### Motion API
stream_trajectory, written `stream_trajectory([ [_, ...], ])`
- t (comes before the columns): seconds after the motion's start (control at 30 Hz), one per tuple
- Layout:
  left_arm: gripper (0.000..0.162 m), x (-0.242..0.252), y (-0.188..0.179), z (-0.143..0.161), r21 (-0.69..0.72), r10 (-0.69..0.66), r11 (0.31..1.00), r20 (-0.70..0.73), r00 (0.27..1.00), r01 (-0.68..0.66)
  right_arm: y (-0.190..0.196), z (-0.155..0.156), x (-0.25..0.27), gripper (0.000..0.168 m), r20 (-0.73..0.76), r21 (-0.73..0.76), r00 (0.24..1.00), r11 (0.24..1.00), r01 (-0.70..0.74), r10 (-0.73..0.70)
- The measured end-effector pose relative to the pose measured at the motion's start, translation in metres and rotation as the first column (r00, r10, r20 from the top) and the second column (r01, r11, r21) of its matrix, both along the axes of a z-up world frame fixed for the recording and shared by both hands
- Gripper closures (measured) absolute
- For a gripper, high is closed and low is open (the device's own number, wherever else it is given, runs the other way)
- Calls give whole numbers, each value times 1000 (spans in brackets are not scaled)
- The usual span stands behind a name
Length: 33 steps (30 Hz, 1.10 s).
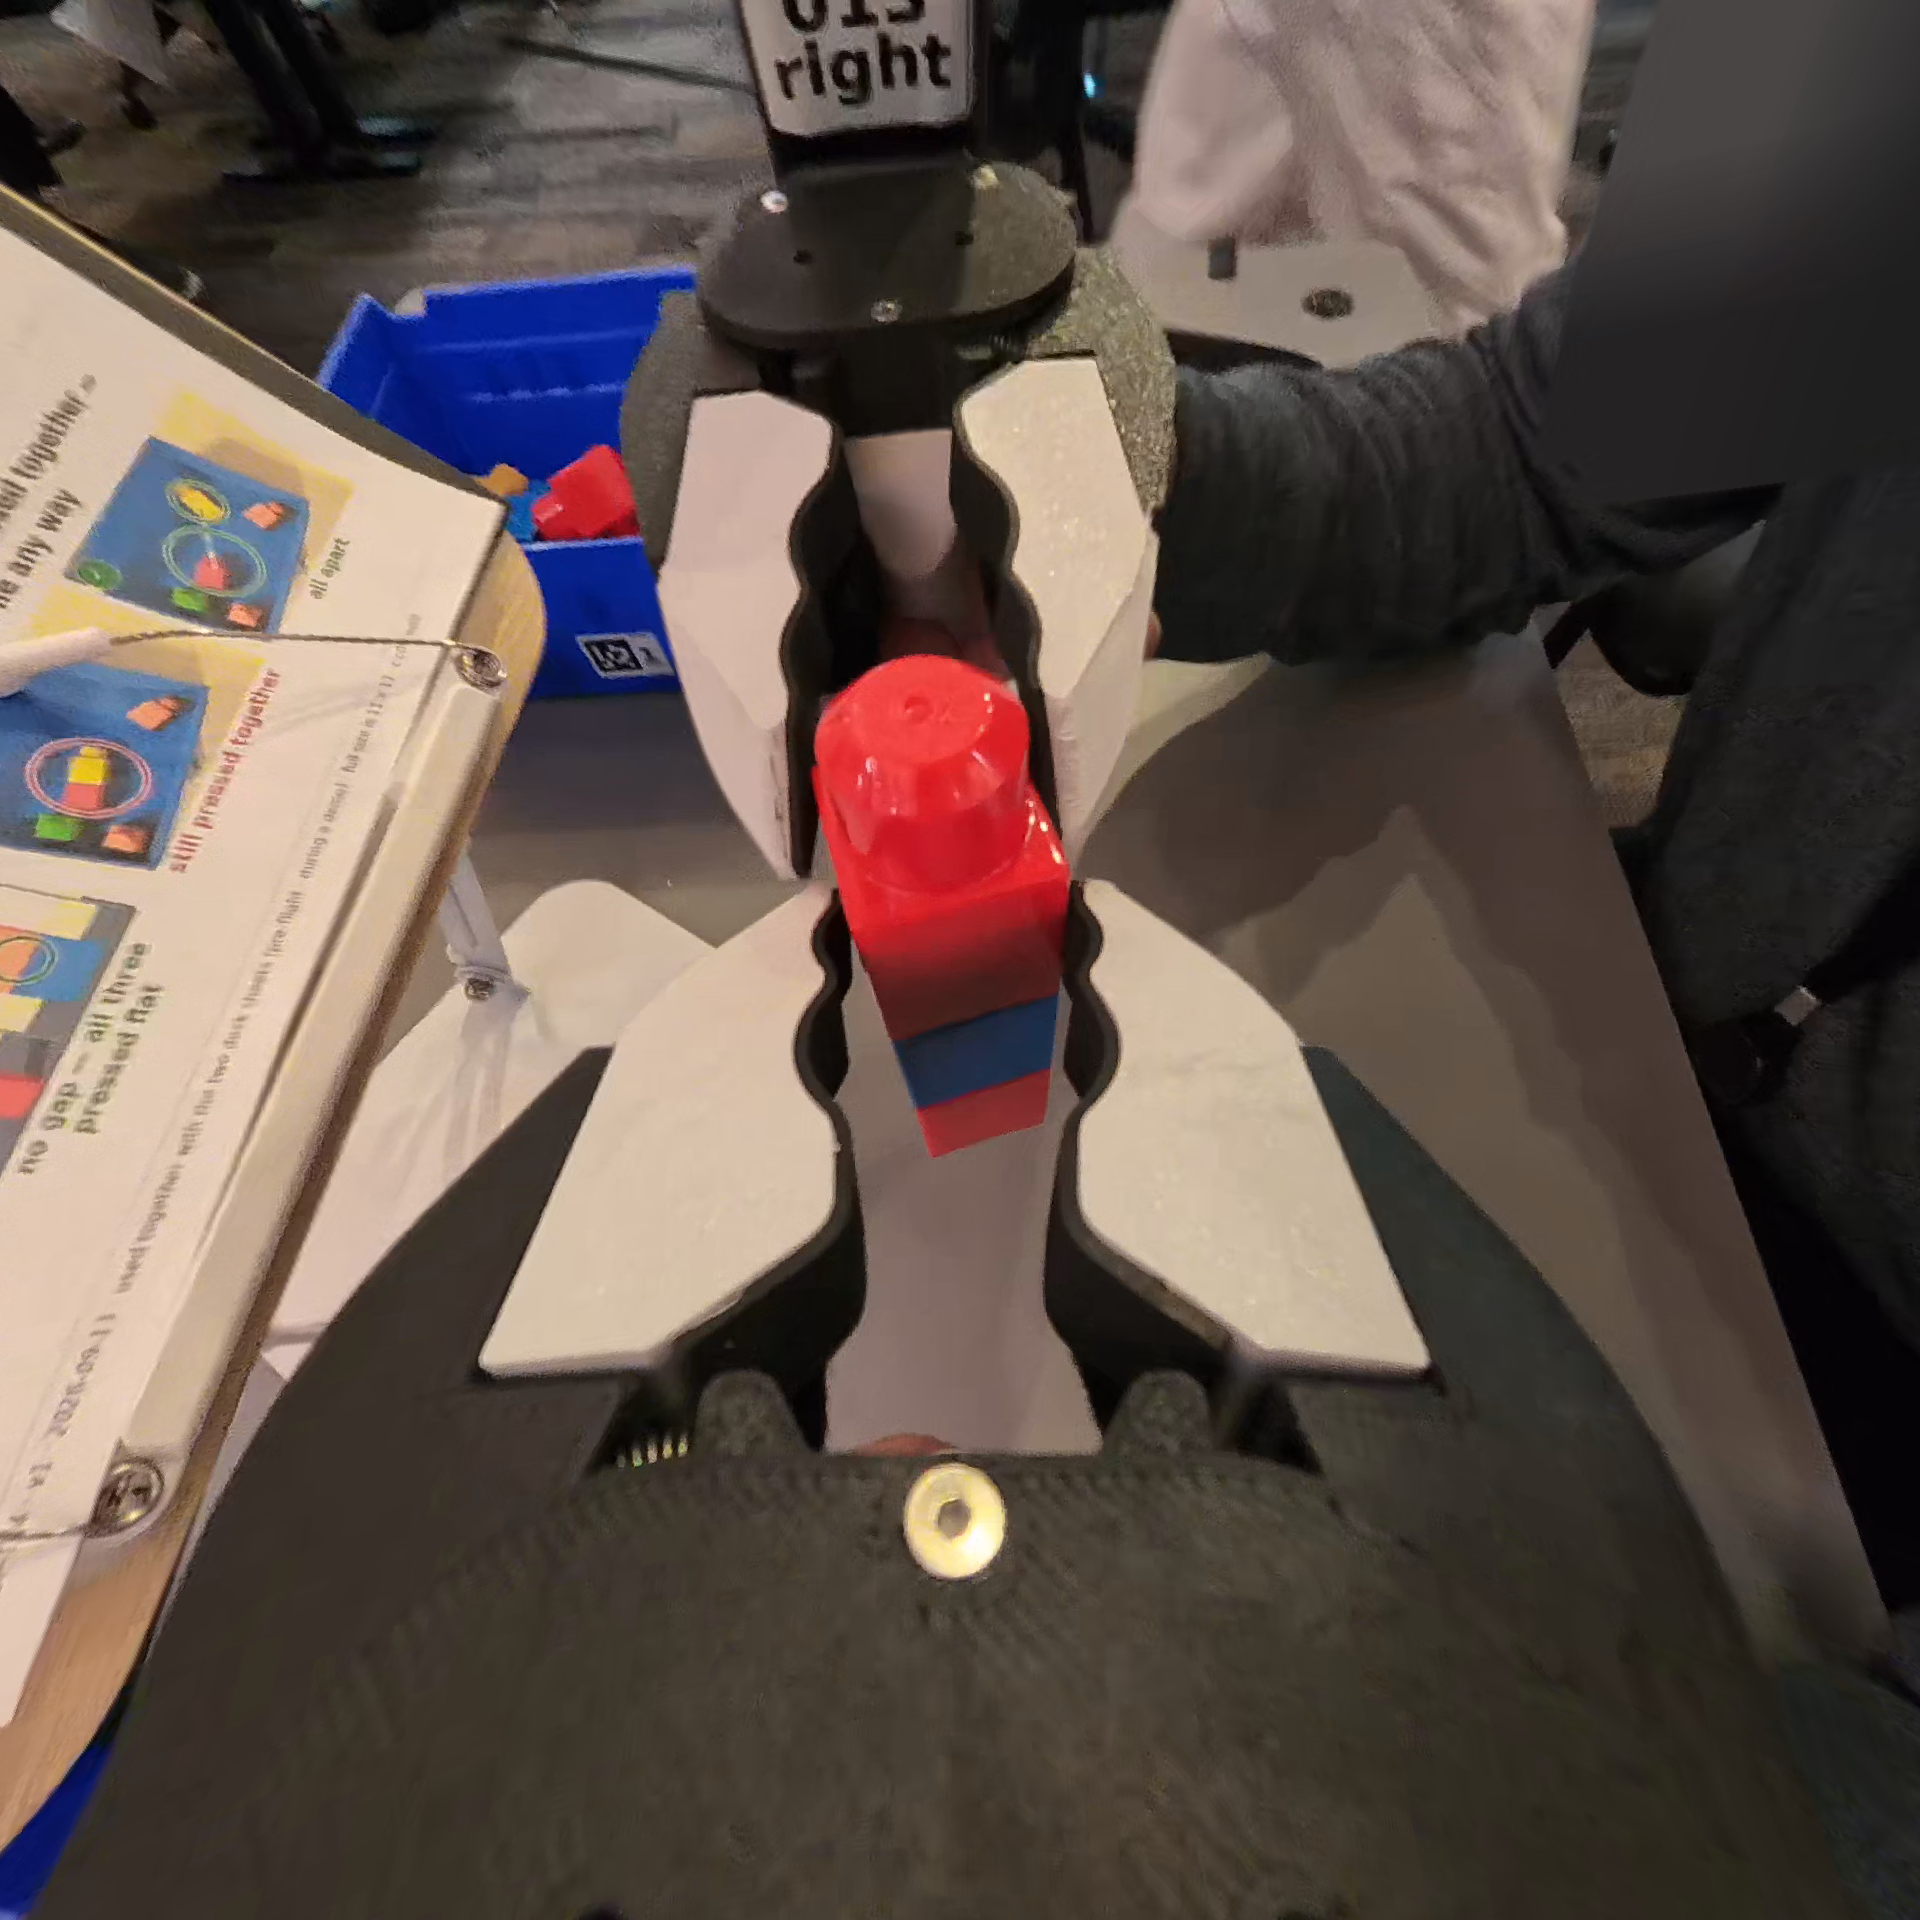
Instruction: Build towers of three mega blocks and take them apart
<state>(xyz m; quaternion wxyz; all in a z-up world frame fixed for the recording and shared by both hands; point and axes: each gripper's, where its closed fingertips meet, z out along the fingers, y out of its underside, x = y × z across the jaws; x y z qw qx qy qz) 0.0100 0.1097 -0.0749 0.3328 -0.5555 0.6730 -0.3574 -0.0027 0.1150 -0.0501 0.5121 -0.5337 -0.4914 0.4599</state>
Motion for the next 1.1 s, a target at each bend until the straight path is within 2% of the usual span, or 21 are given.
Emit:
stream_trajectory([
  [0.03,117,1,5,2,1,27,1000,13,1000,-27,3,5,3,132,-31,-2,999,1000,20,-20],
  [0.07,104,1,9,0,0,47,999,7,999,-47,6,12,7,132,-72,-13,997,999,37,-38],
  [0.13,101,0,12,-5,2,62,998,-13,998,-62,13,21,15,133,-129,-20,989,997,76,-78],
  [0.23,105,8,15,-14,7,72,997,-37,997,-72,15,27,21,132,-166,-22,981,995,95,-98],
  [0.3,125,14,16,-12,-15,72,997,-10,997,-72,16,26,21,132,-163,-12,981,994,106,-106],
  [0.4,126,16,18,-13,-32,76,997,-1,997,-76,17,25,23,131,-147,-17,983,994,107,-108],
  [0.47,126,14,18,-18,-14,76,997,-43,996,-77,16,22,22,116,-104,-18,990,995,95,-97],
  [0.53,126,14,15,-23,-2,67,998,-74,995,-67,11,18,21,121,-57,6,995,997,81,-80],
  [0.57,126,15,11,-25,1,50,999,-83,995,-50,9,17,20,131,-42,21,996,997,74,-73],
  [0.67,126,18,9,-31,1,49,999,-117,992,-49,7,13,20,133,20,51,997,996,78,-79],
  [0.73,125,20,6,-26,-33,35,999,-78,996,-37,7,20,24,135,-2,74,995,992,102,-102],
  [0.83,126,10,21,-44,45,110,994,-185,977,-104,12,55,46,135,-194,34,970,987,158,-148],
  [0.9,126,14,17,-33,-6,89,996,-121,989,-91,20,61,66,135,-175,83,959,967,241,-224],
  [1.03,126,6,20,-24,47,118,992,-114,986,-114,40,74,128,135,-143,103,900,898,428,-412],
  [1.1,126,3,24,-17,42,137,990,-84,987,-133,62,56,171,134,-22,107,829,823,558,-559],
])
